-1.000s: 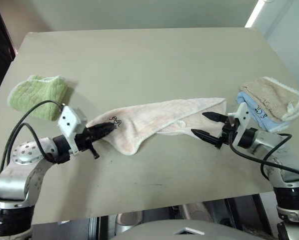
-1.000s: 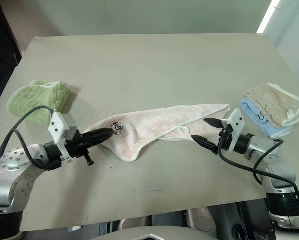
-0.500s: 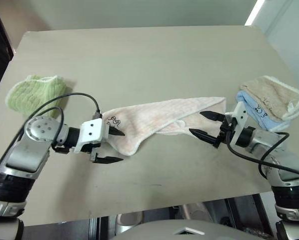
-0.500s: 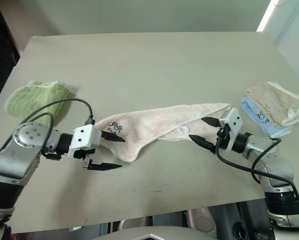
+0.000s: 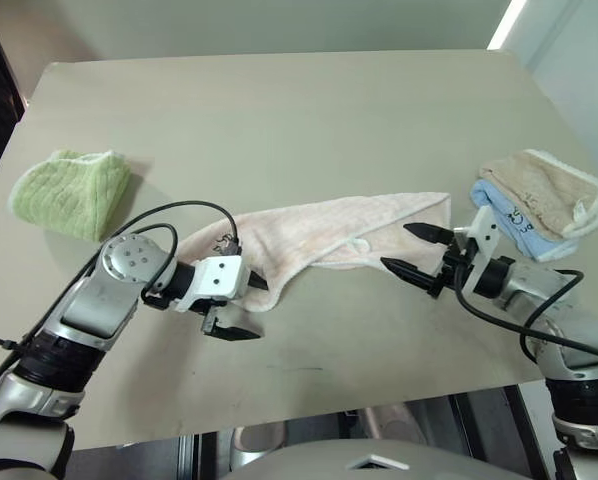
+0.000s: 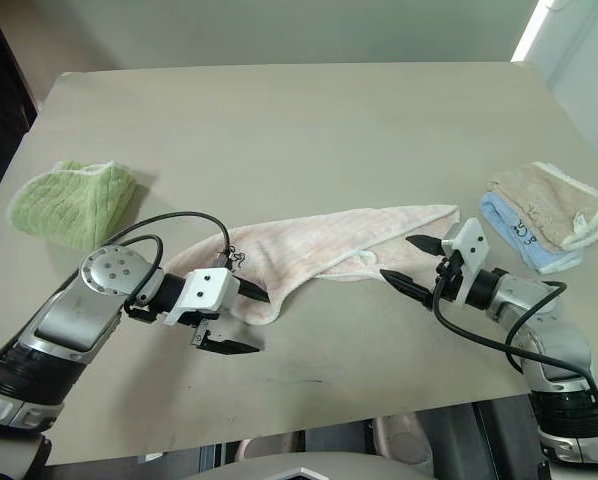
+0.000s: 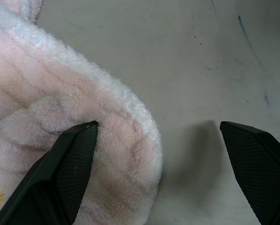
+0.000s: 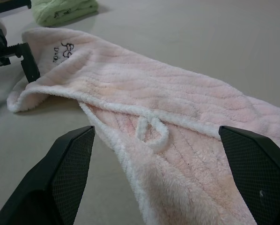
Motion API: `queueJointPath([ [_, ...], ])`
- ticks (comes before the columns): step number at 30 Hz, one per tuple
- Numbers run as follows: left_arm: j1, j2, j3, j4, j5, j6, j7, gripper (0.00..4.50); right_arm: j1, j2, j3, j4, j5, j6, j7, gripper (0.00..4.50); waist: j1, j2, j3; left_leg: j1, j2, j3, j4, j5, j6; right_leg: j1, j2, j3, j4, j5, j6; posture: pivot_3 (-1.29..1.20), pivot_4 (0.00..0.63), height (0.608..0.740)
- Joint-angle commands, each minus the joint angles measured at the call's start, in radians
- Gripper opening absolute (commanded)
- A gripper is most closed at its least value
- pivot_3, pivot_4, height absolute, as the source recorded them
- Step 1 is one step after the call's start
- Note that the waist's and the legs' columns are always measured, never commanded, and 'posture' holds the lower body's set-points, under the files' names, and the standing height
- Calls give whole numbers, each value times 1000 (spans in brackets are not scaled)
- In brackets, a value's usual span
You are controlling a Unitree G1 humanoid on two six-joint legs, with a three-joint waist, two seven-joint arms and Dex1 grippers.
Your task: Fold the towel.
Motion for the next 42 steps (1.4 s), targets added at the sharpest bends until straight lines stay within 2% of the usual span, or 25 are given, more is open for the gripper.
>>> queueJointPath([
  [1,9,-2,6,-3,9,-25,5,4311,2,-11,-29,-35,15,-2,-1,4500,0,0,0,0,0,0,1,0,0,0,0,0,0,-1,-2,0,150,740],
  [3,12,4,24,-9,-6,-20,4,3889,-3,-12,-27,-33,16,1,3,4500,-1,0,0,0,0,0,1,0,0,0,0,0,0,-1,-3,0,150,740],
  [12,12,12,55,1,-11,-24,21,618,-31,-14,-18,-15,13,4,19,4500,-3,0,0,0,0,1,2,1,2,0,0,0,0,1,-4,0,150,740],
  [14,20,15,58,2,-11,-28,21,25,-37,-14,-16,-11,12,4,22,4500,-3,0,0,0,0,1,2,1,2,0,0,0,0,1,-4,0,150,740],
  [21,12,6,97,25,-24,-21,55,25,-50,-14,-11,-2,7,0,29,4500,-3,0,0,-1,0,1,2,1,2,0,0,0,0,1,-4,0,150,740],
  [25,-32,-11,182,23,-118,77,84,25,-53,-18,-13,-1,-1,-5,30,4500,-2,0,0,-1,0,1,2,2,2,0,0,0,0,1,-4,0,150,740],
  [28,-28,29,258,-2,-182,132,70,25,-82,-37,-12,34,-37,-34,31,4500,-3,0,0,-1,0,1,3,2,2,0,0,0,0,2,-3,0,150,740],
  [31,30,92,281,-23,-170,113,42,25,-123,-55,-7,88,-91,-85,29,4500,-11,1,-1,-2,1,2,2,2,2,-2,0,1,0,3,-4,0,150,740],
  [35,154,170,303,-51,-142,72,14,25,-193,-105,4,196,-166,-171,58,4500,-15,2,-1,-2,2,2,1,2,2,-3,0,1,0,3,-4,0,150,740],
  [38,220,175,328,-53,-138,53,35,25,-284,-165,73,384,-334,-323,45,4500,-15,2,-1,-3,3,2,2,2,2,-5,0,1,0,3,-5,0,150,740],
  [42,253,175,344,-45,-133,43,60,25,-387,-187,140,612,-470,-501,36,4500,-9,2,-1,-4,4,1,2,2,3,-6,0,1,1,5,-7,0,150,740],
])
